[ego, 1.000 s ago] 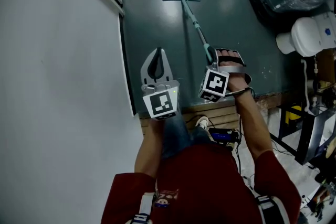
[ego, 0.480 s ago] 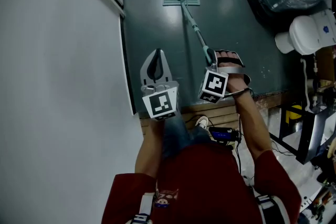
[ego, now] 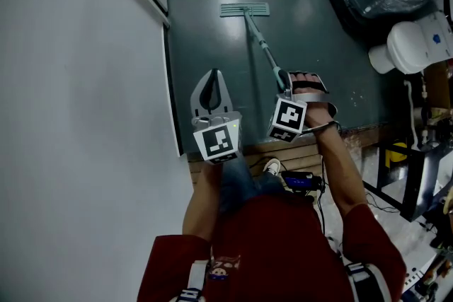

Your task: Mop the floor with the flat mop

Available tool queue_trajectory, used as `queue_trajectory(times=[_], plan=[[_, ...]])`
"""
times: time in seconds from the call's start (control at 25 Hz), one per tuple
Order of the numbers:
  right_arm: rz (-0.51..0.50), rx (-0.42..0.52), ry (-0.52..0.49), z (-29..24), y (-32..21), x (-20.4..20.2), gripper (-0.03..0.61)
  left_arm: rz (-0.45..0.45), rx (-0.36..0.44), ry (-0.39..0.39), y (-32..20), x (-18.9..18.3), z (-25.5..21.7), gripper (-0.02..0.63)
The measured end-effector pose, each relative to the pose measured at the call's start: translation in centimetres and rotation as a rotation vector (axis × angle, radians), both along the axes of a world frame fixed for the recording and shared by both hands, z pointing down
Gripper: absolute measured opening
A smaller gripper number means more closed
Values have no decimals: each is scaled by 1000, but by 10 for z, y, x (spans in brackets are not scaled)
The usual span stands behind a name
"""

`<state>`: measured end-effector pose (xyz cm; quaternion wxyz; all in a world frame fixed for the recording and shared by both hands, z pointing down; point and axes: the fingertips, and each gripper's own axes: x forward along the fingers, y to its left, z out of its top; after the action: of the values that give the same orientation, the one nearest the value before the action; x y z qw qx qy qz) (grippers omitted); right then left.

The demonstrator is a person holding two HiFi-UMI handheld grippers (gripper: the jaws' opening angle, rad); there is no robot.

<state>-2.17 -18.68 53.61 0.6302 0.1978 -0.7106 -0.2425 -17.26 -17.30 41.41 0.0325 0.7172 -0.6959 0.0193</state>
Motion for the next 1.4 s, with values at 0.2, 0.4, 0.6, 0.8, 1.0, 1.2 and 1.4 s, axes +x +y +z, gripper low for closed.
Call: queue_trajectory(times=[0.2, 0.4, 0.6, 0.8, 1.0, 1.2, 1.4], plan=[[-15, -7, -33, -13, 16, 2, 117, 4, 6, -7, 11, 9, -9, 15], [-17, -11, -29, -19, 35, 15, 117, 9, 12, 2, 31, 21, -19, 15], [-6, -7, -17, -24, 53, 27, 117, 10, 9, -11, 49, 32, -28, 15], [-8, -24, -27, -26, 77, 37, 117, 13, 9, -14, 68, 44, -32, 15], [-3, -9, -14, -30, 103, 47, 117, 8, -6, -39, 95, 50, -36, 15], [-4, -9, -22, -38, 124, 63, 117, 7, 3, -37, 114, 66, -41, 15], [-9, -13, -42, -43, 150, 75, 117, 10, 19, -18, 138, 82, -45, 15]])
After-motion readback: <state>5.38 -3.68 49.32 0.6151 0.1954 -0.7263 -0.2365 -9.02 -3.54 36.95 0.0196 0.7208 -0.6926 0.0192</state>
